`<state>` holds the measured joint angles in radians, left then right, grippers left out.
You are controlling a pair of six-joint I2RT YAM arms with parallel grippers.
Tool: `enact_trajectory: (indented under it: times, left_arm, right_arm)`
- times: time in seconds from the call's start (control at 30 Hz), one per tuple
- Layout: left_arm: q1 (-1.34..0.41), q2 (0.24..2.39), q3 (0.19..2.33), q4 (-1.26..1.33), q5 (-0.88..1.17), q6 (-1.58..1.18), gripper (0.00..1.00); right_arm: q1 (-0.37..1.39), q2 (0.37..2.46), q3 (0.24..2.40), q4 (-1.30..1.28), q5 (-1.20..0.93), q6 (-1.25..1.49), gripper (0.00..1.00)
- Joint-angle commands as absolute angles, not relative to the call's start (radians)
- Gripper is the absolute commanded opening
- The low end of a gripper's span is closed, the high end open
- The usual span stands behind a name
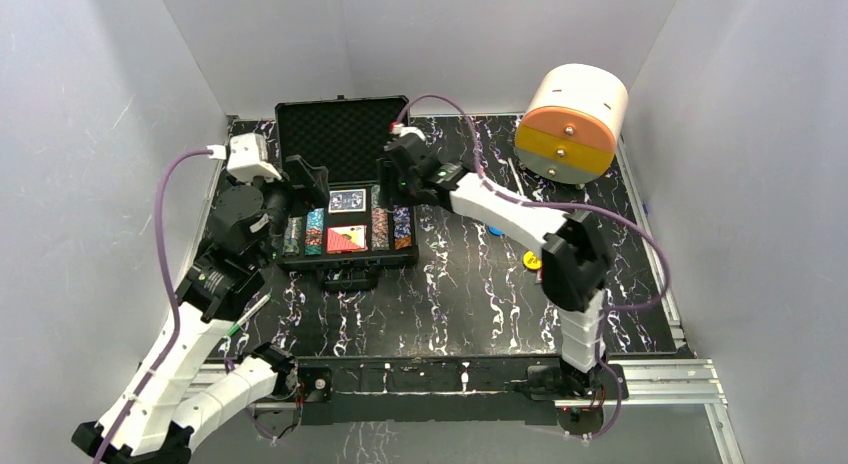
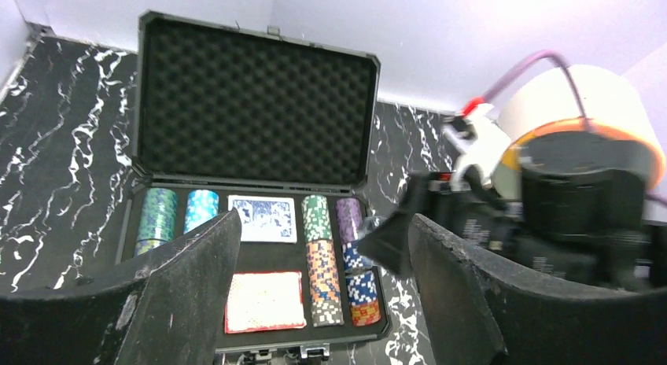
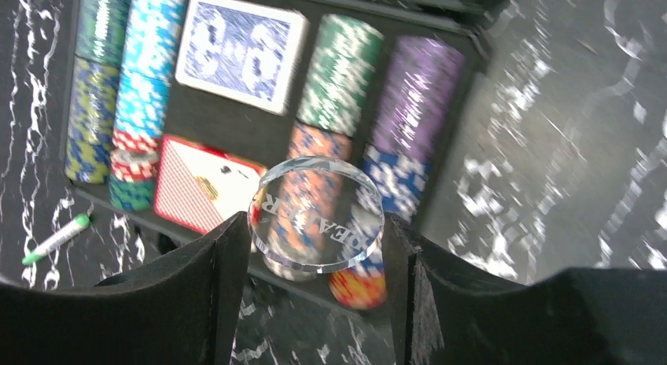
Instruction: Pack up texas hold em set
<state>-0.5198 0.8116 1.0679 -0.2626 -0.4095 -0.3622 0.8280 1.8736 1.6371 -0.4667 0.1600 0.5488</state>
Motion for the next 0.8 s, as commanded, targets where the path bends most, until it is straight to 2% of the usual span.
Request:
enact_trajectory:
  times: [0.0, 0.23, 0.6, 0.7, 0.77]
  left_arm:
    - [-0.518, 0.767, 1.116, -0.285, -0.483, -0.337, 0.77]
    - [-0.518, 0.767, 1.132, -0.319, -0.496, -0.313, 0.78]
    - [-0.518, 0.776, 1.111, -0.333, -0.482, -0.331, 0.79]
    - [-0.518, 0.782, 1.110, -0.339, -0.483, -0.328, 0.79]
    - [-0.518, 0.789, 1.110, -0.339, -0.485, -0.328, 0.79]
  right_arm:
    - [0.880, 2.049, 1.864, -0.432, 0.222, 0.556, 0.56]
    - [0.919, 2.295, 2.175, -0.426, 0.259, 0.474, 0.56]
    - [0.926, 2.433, 2.277, -0.375, 0.238, 0.382, 0.60]
    - [0.926, 2.460, 2.289, -0.374, 0.207, 0.370, 0.66]
    - [0.927, 2.465, 2.296, -0.368, 0.192, 0.363, 0.77]
